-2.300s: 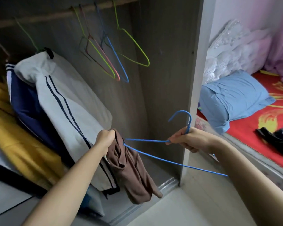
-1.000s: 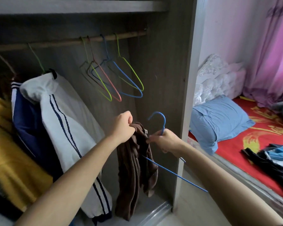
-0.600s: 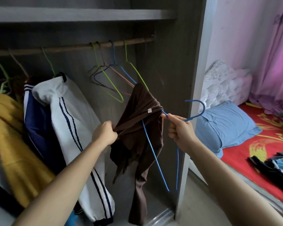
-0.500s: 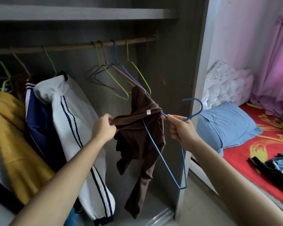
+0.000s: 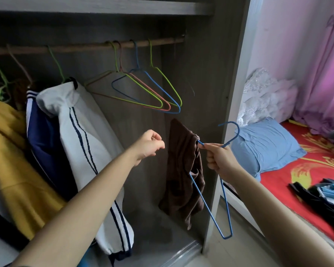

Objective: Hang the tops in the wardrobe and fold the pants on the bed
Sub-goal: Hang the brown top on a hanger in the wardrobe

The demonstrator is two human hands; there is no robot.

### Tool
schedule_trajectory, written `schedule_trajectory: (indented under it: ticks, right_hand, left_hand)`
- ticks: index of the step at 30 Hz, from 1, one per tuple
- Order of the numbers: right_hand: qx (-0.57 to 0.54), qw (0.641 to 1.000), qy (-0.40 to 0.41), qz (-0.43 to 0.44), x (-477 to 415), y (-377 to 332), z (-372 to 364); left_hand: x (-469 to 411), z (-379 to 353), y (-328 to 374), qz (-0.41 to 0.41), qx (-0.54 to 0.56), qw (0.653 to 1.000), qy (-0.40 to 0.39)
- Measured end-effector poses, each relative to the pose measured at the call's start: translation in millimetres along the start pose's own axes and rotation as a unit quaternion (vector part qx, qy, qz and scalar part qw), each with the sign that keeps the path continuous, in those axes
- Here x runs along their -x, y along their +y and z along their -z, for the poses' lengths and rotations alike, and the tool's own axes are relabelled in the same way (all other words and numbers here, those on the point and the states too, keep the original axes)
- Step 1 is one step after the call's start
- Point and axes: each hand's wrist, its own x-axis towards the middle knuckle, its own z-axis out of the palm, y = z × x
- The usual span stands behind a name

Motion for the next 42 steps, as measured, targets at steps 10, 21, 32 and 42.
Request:
schedule_trajectory:
  ticks: [10,21,32,42]
  right_hand:
    - [-0.018,0.999,-0.032,0.015,26,-27,18]
    - [0.207,0.967,0.128,0.070,29,-28,55]
    - [0.268,0.957,-0.111,-0.015,31,-30,23]
    - [0.142,0.985,-0.096,-0.016,17,-8,-11]
  left_hand:
    - [-13,-88,-27,-0.036,-0.156,0.987,0.002]
    - [-29,-88,-8,-0.137,-0.086,0.968,0.193]
    - [-31,-56,8,-0.295,-0.255,0.910,0.139]
    - [5,-35,10,-0.303,-0.278,0.895,0.175]
